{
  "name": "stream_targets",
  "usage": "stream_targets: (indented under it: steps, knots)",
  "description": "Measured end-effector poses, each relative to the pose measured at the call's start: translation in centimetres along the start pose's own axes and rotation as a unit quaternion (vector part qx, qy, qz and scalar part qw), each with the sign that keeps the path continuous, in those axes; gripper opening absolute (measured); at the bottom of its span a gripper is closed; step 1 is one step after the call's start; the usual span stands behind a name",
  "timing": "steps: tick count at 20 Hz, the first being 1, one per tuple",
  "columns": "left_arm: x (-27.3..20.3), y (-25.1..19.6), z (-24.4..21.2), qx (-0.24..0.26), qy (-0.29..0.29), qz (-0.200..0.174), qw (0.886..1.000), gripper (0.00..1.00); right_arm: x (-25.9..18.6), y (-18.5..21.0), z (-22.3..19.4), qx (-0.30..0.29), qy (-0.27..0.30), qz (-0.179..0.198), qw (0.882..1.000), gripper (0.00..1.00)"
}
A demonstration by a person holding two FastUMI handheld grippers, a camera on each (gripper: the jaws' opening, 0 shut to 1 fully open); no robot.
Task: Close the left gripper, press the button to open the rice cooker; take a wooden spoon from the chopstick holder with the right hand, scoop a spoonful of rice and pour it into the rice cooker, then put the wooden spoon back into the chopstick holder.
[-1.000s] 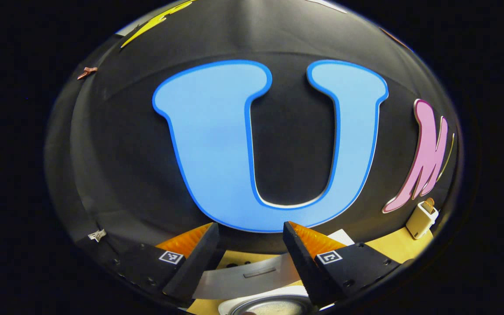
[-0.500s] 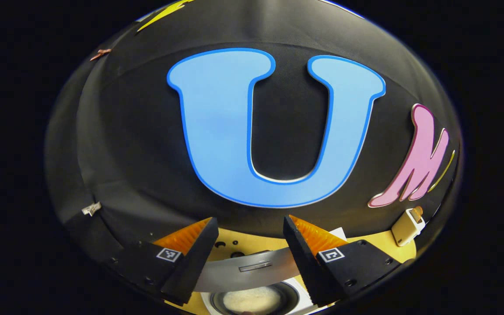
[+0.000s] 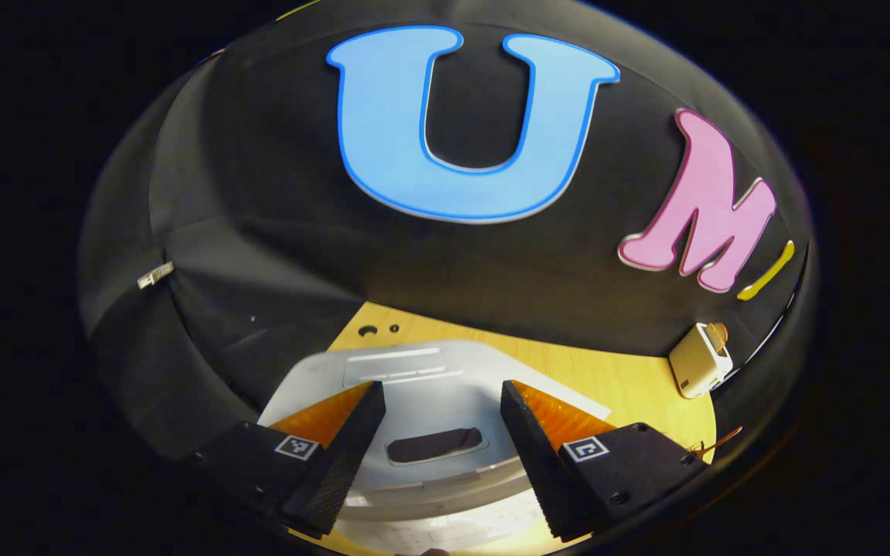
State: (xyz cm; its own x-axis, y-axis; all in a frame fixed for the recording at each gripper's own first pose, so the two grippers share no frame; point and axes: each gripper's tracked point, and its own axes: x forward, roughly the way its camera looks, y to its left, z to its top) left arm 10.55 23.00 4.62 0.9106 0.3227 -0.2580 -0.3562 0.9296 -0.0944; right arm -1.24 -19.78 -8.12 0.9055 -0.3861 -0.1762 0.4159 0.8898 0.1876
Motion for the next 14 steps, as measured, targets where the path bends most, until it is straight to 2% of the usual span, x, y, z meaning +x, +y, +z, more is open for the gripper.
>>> stream_targets:
  steps: [2,6,11,14]
  knots:
    - [0.1,-0.2,-2.4,0.02,0.006,0.014,1.0,0.99,0.4,0.0,-0.8,0.003,0.016,0.008,1.0,0.99]
    - [0.5,-0.8,-5.6,0.022,0.007,0.042,0.999,0.99,0.5,-0.2,-0.9,-0.005,0.02,0.01,1.0,0.99]
    - [1.3,-0.7,-8.4,0.035,0.016,0.053,0.998,0.99,0.9,1.0,-1.5,-0.014,0.032,0.027,0.999,0.99]
    - [1.3,-0.7,-8.3,0.039,-0.019,0.057,0.997,1.0,0.8,2.5,-2.2,-0.024,0.044,0.042,0.998,0.99]
